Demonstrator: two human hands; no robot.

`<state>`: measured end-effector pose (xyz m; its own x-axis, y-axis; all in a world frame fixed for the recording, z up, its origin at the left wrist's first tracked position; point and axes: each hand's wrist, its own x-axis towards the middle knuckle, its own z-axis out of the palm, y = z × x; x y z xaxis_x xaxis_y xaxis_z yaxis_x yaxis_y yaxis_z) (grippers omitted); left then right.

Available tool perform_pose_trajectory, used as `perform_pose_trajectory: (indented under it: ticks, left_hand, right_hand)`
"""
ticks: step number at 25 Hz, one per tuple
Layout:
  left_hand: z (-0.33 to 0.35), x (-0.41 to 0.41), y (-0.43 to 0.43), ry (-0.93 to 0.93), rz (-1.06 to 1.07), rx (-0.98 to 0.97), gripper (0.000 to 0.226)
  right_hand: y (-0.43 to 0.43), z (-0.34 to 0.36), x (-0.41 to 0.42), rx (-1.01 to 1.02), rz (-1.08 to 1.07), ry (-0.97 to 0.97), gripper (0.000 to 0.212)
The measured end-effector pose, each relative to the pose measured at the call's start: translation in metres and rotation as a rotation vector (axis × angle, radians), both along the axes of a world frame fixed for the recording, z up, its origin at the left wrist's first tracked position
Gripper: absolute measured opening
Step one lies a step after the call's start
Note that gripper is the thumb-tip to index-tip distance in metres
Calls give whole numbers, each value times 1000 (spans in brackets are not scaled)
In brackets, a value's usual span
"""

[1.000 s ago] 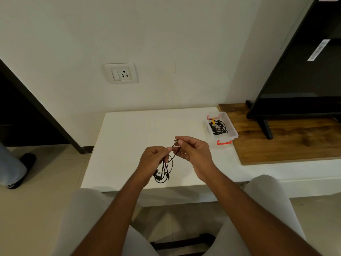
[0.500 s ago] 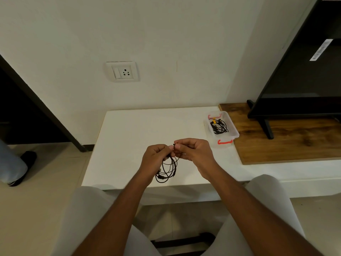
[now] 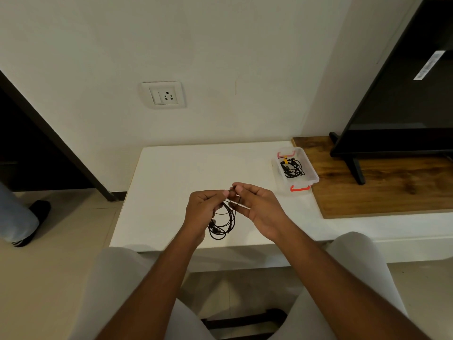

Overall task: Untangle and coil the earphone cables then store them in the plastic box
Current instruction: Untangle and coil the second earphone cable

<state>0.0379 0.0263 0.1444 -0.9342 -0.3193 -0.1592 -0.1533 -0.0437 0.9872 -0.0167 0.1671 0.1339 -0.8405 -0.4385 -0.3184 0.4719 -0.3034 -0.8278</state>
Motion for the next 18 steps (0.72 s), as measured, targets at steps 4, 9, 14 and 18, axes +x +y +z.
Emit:
perform_pose_trajectory:
  ticks: [4, 9, 14, 18]
  left_hand:
    - [-5, -2, -2, 4, 7, 85, 17]
    - [-6, -4, -3, -1, -9, 129, 18]
    - [-5, -4, -3, -2, -13, 138, 18]
    - [-5, -4, -2, -58, 18, 117, 20]
  right_hand:
    - [-7, 1, 3, -155, -17, -160, 15]
    - [-9, 1, 3, -177, -18, -184, 15]
    - [-10, 1, 4, -204, -33, -181, 16]
    - [-10, 3, 6, -73, -33, -36, 17]
